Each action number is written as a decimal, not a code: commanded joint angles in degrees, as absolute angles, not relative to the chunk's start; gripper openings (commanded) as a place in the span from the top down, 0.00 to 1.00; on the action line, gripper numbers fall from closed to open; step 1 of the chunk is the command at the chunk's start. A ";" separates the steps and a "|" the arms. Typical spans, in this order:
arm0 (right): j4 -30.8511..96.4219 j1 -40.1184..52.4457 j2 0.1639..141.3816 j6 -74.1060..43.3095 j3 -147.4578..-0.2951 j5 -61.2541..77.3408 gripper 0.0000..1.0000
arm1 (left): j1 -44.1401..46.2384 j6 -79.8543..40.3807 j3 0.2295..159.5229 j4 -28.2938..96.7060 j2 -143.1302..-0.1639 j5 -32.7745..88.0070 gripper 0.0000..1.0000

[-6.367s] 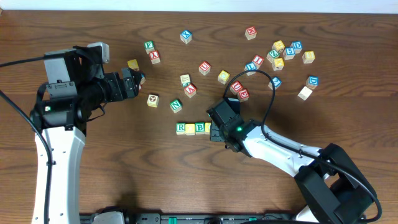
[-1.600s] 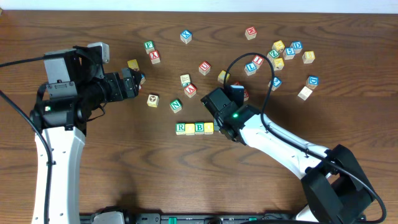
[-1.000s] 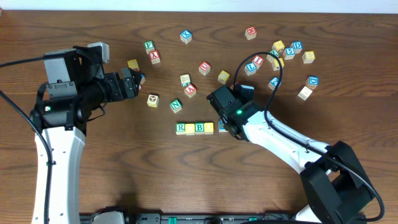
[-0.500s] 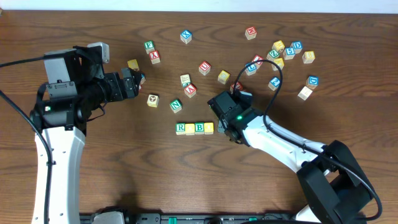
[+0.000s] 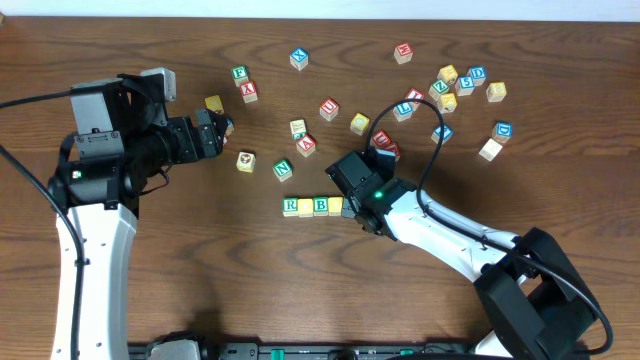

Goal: Spell out ROBOT

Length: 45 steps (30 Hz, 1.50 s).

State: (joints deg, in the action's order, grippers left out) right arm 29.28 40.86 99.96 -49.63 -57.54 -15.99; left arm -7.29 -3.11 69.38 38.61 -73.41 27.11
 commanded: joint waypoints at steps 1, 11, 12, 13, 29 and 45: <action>29.08 41.36 100.53 -49.39 -57.19 -15.90 0.99 | -7.49 -2.59 70.74 38.57 -73.41 27.86 0.02; 27.62 41.36 100.53 -45.12 -57.19 -14.44 0.99 | -7.49 -2.59 70.74 38.59 -73.41 27.86 0.02; 27.53 41.36 100.53 -45.12 -57.19 -14.41 0.99 | -7.49 -2.59 70.74 38.57 -73.41 27.86 0.02; 27.53 41.36 100.53 -45.10 -57.19 -14.44 0.99 | -7.49 -2.59 70.74 38.59 -73.41 27.86 0.02; 27.46 41.36 100.53 -42.94 -57.17 -13.30 0.99 | -7.49 -2.59 70.74 38.57 -73.41 27.86 0.02; 24.05 41.12 100.53 -43.20 -57.14 -20.03 0.99 | -7.49 -2.59 70.74 38.57 -73.41 27.86 0.02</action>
